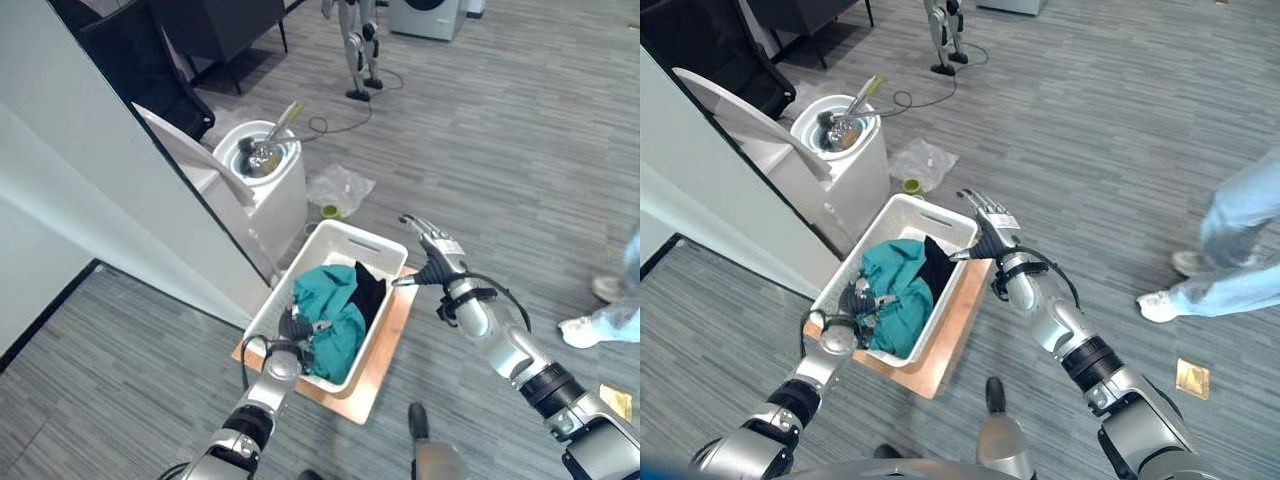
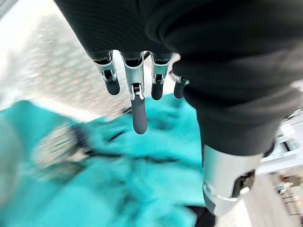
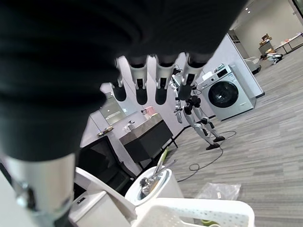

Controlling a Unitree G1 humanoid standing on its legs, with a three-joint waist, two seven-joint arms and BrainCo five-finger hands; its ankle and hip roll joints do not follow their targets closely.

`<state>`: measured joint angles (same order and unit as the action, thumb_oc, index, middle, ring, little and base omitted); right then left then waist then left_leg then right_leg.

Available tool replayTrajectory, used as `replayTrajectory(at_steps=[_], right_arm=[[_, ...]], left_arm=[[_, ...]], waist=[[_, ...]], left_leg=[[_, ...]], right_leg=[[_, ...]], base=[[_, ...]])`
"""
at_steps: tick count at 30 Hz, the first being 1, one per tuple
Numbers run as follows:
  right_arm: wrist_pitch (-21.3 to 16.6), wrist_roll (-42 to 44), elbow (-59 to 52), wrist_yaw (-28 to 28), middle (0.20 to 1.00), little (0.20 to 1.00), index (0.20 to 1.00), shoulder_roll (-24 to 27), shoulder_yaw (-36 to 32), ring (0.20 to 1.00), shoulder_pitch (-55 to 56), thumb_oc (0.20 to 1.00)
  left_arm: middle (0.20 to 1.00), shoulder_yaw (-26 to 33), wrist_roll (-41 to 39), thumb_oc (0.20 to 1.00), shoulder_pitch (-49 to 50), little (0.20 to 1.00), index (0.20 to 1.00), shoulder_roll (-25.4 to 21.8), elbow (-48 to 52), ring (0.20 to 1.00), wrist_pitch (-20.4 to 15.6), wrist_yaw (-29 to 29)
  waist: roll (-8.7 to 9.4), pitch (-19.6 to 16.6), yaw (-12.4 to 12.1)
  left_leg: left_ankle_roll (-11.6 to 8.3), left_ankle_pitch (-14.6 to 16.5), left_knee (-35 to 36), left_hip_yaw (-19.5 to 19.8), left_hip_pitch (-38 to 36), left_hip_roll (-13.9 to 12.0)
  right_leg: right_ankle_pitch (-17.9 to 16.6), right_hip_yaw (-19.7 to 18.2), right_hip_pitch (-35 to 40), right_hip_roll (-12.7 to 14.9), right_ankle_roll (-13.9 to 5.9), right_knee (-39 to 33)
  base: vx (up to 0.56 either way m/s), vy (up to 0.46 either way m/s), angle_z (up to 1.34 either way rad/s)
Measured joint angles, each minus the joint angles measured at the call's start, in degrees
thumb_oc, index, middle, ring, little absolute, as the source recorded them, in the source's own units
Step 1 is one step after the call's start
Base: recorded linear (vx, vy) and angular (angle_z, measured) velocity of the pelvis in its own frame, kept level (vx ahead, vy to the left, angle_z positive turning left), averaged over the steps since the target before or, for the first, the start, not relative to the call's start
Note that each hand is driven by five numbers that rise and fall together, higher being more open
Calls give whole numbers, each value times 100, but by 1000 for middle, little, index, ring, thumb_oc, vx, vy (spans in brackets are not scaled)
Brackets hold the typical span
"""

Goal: Pick up bed clothes into laundry basket.

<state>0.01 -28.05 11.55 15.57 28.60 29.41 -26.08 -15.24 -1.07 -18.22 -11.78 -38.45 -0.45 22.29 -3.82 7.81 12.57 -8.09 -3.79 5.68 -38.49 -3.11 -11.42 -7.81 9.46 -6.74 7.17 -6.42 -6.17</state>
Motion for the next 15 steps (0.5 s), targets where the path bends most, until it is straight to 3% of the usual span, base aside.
replayTrajectory(at_steps=[3,8,15], right_arm=[[-5,173,-4,-14,1000,1000,1000,48,-178,1000,205,1000],[-47,1091,-774,-64,1000,1000,1000,-128,-1514,1000,1862,1000],[-199,1803,-887,-362,1000,1000,1000,-390,-2052,1000,2742,1000]], left_arm=[[1000,9,-140,1000,187,1000,1000,-3,866,1000,-55,-17],[1000,444,-1432,1000,1593,1000,1000,29,2877,1000,-499,-310],[1000,846,-2124,1000,2701,1000,1000,-6,3320,1000,-607,-811]], waist=[[-3,3,-43],[11,27,-187],[167,43,-334]], left_leg=[[0,0,-17,12,0,-3],[-21,16,4,189,-235,-23],[-52,125,3,324,-374,13]], right_leg=[[-31,23,16,-9,39,6],[27,230,356,-32,22,28],[175,355,568,95,-30,-1]], base=[[-3,-6,3],[-3,-9,12],[-7,19,11]])
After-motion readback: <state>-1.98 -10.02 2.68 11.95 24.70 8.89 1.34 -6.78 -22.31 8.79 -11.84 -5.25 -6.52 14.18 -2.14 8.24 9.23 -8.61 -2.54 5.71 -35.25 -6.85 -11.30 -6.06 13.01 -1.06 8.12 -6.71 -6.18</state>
